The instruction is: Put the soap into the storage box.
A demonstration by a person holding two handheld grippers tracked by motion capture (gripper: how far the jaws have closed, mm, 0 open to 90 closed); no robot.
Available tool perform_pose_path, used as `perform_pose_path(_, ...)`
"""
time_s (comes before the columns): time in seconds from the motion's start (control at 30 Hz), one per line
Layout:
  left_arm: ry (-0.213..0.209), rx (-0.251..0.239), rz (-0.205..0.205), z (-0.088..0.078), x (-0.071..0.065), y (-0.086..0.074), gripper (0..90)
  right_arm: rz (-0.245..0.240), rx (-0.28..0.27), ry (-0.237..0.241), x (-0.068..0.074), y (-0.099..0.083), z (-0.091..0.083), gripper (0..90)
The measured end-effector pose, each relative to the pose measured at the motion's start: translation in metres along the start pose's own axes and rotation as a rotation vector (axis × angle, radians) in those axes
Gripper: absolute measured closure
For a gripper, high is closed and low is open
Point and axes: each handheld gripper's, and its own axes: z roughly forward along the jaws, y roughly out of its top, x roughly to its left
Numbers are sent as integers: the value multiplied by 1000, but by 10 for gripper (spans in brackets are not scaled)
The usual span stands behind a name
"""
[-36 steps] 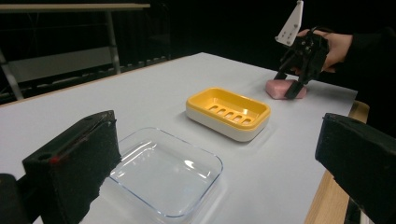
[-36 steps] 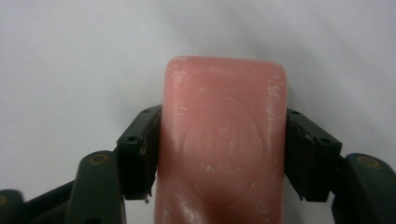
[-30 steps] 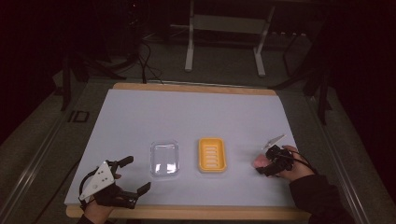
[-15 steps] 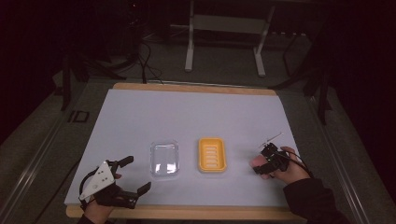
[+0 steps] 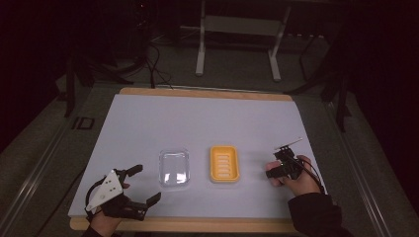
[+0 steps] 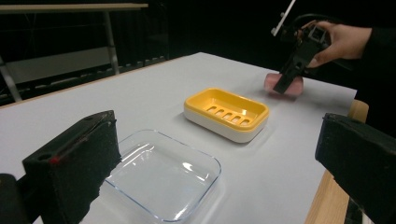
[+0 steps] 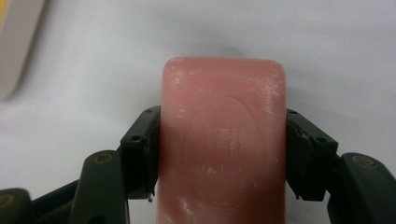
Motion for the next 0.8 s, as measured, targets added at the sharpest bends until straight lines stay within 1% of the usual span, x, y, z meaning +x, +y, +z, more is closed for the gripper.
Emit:
perform_pose_path(0.13, -2, 6, 15, 2, -2, 1, 2, 55, -27, -14, 4, 3, -7, 375)
perform_pose_path(0.2, 0, 10, 35, 3, -4, 1, 2, 71, -44, -29, 6, 5, -10, 376)
perform_pose_path(0.3, -1, 21, 53, 6, -6, 2, 2, 93, -62, -38, 11, 8, -14, 375)
perform_pose_path(0.37, -3, 27, 58, 7, -7, 2, 2, 96, -64, -40, 13, 9, -15, 375)
perform_pose_path(0.43, 1, 32, 59, 9, -7, 2, 2, 107, -71, -45, 19, 13, -15, 375)
perform_pose_path(0.53, 8, 41, 73, 11, -8, 2, 2, 119, -85, -49, 27, 18, -16, 375)
perform_pose_path(0.6, 7, 45, 84, 12, -8, 2, 2, 123, -83, -44, 33, 21, -15, 375)
perform_pose_path(0.7, 4, 46, 84, 13, -8, 3, 2, 132, -91, -45, 40, 25, -15, 376)
perform_pose_path(0.8, 2, 48, 86, 14, -8, 3, 2, 138, -98, -47, 45, 29, -17, 375)
